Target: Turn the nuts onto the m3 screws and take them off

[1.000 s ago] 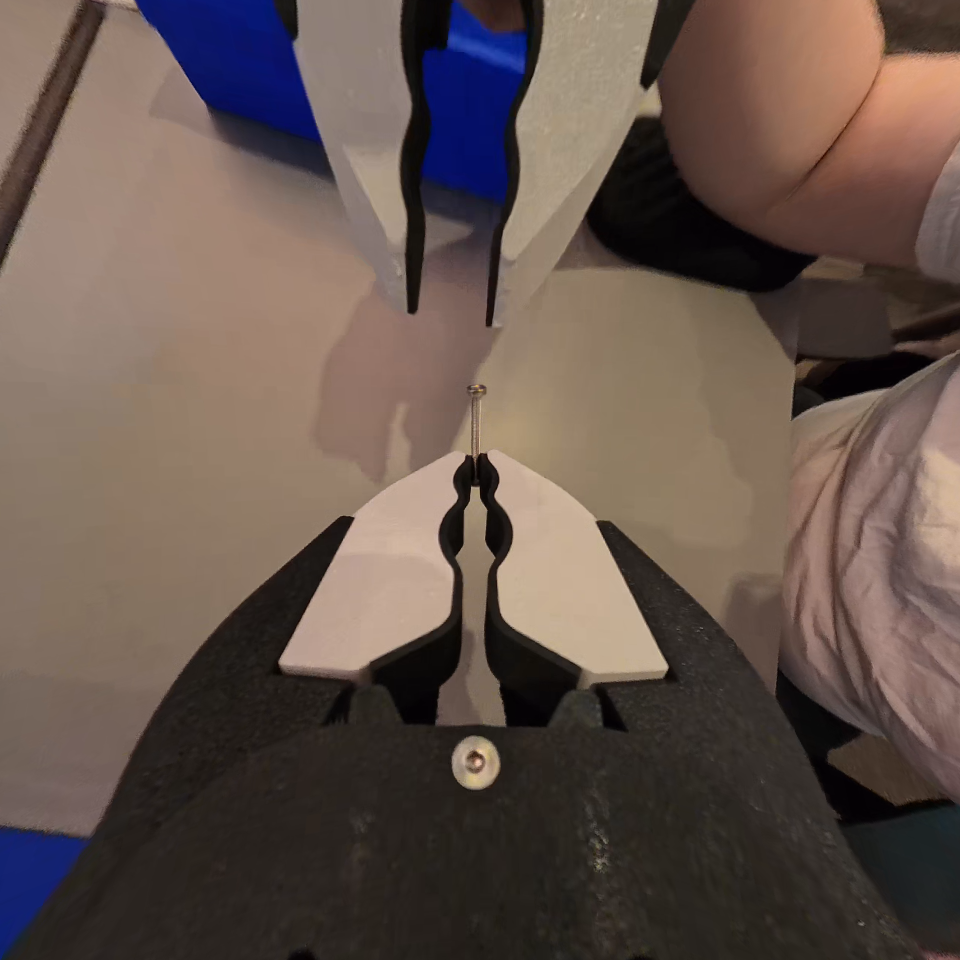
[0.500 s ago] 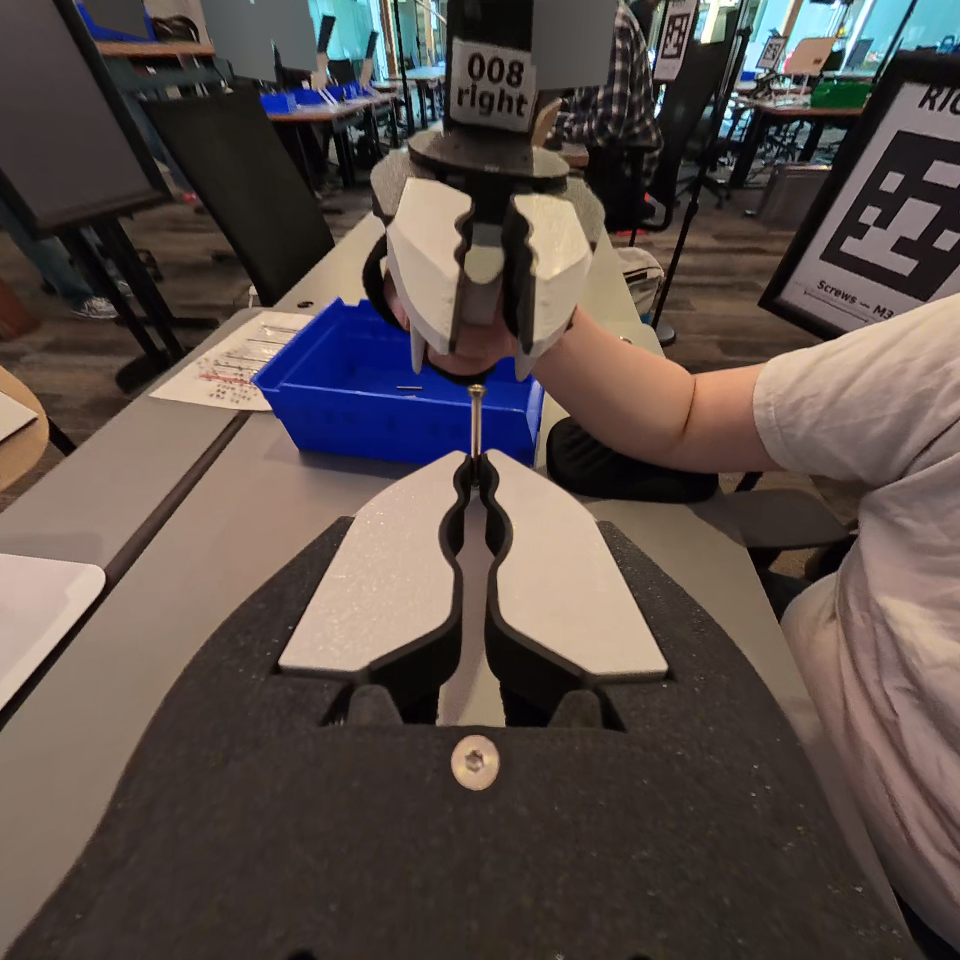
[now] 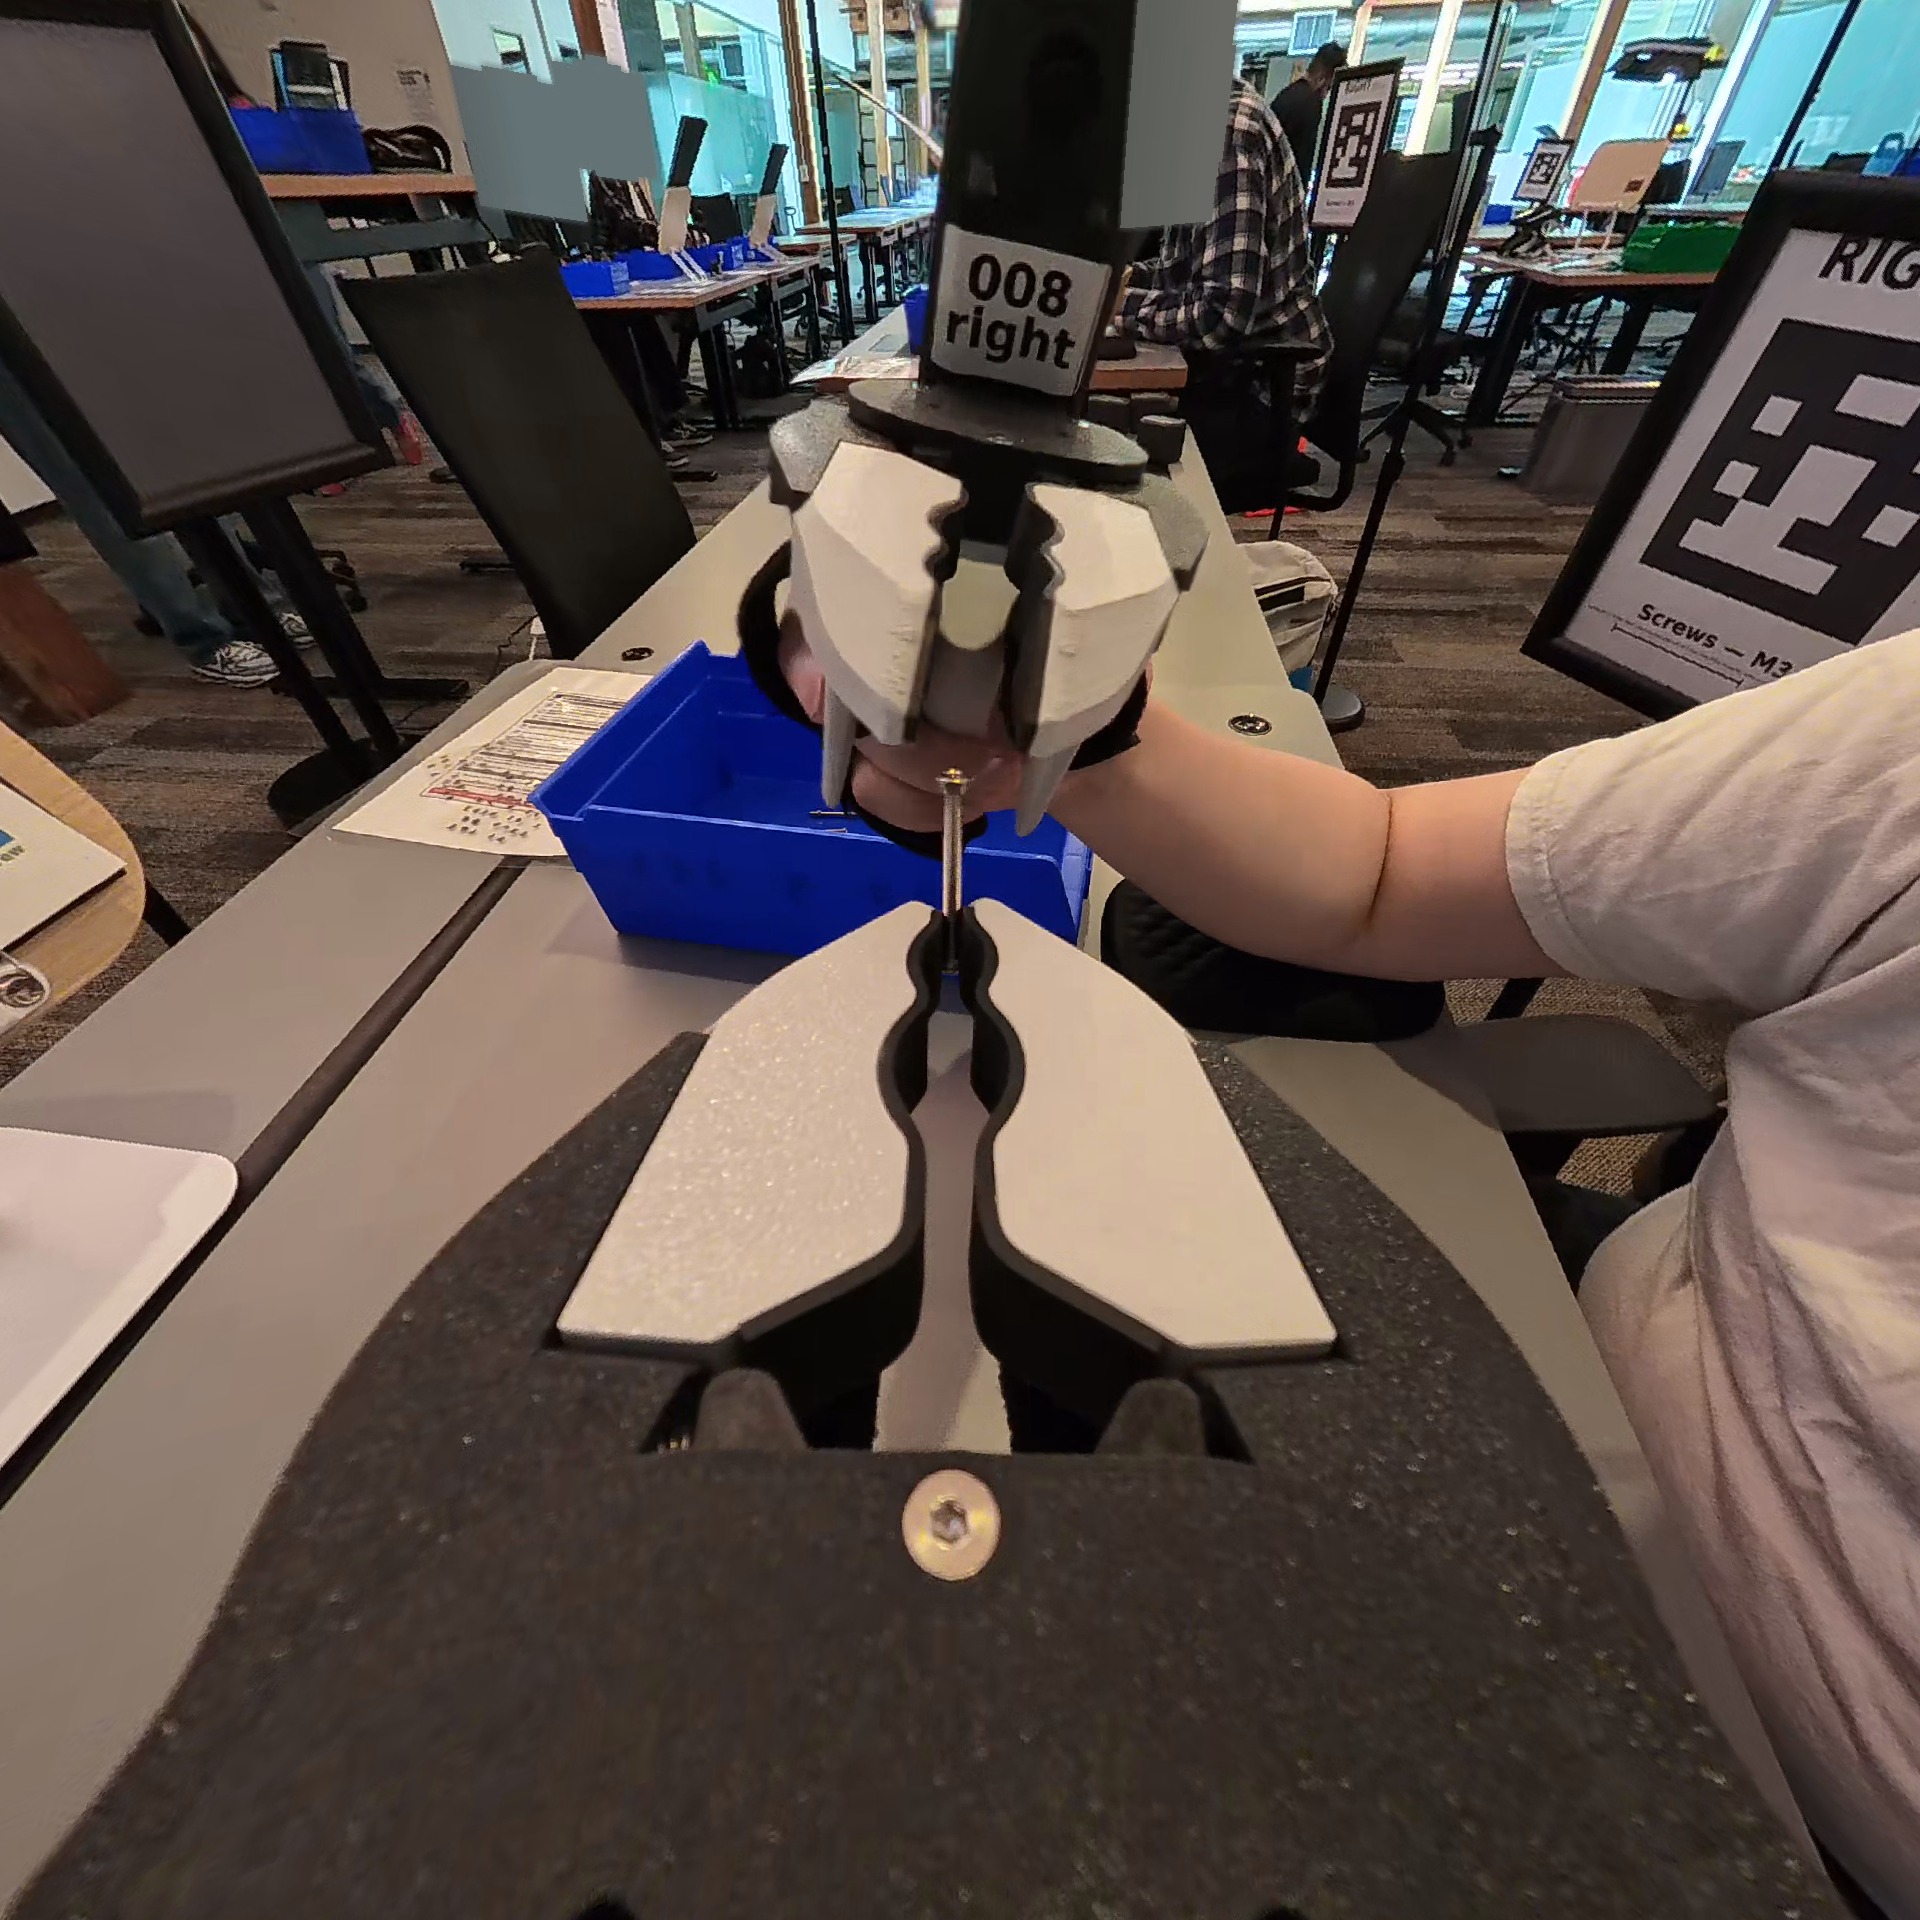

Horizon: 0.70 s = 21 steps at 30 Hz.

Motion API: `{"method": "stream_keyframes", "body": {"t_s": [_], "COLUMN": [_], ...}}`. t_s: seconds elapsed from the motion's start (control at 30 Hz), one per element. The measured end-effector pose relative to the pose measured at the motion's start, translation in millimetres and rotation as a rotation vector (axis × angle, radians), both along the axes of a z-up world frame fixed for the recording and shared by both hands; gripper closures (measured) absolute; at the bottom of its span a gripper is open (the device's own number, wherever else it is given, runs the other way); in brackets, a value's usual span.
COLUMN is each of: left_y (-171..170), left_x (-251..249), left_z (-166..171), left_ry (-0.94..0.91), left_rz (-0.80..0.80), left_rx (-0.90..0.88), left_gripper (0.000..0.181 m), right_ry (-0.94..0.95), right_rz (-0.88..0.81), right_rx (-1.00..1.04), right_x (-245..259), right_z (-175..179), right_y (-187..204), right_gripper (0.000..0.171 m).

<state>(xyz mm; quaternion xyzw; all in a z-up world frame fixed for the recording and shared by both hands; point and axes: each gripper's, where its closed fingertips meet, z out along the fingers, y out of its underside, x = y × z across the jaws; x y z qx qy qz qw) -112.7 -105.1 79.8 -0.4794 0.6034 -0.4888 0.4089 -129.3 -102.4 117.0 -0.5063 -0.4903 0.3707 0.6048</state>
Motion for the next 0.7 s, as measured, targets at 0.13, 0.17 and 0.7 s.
{"method": "stream_keyframes", "body": {"t_s": [0.13, 0.17, 0.7], "left_y": [0.2, 0.1, -0.5], "left_x": [-0.4, -0.3, -1.0], "left_z": [-0.3, -0.4, -1.0], "left_ry": [0.008, 0.008, 0.02], "left_rz": [0.006, 0.007, 0.008], "left_rx": [0.006, 0.007, 0.01], "left_gripper": [0.18, 0.18, 0.18], "right_ry": [-0.003, 0.001, -0.029], "right_rz": [-0.013, -0.013, 0.007], "right_rx": [0.008, 0.003, -0.034], "right_x": [-1.6, -1.7, -5.5], "right_z": [-1.0, -1.1, -9.0], "right_y": [1.4, 2.1, 2.7], "right_gripper": [0.157, 0.157, 0.159]}}
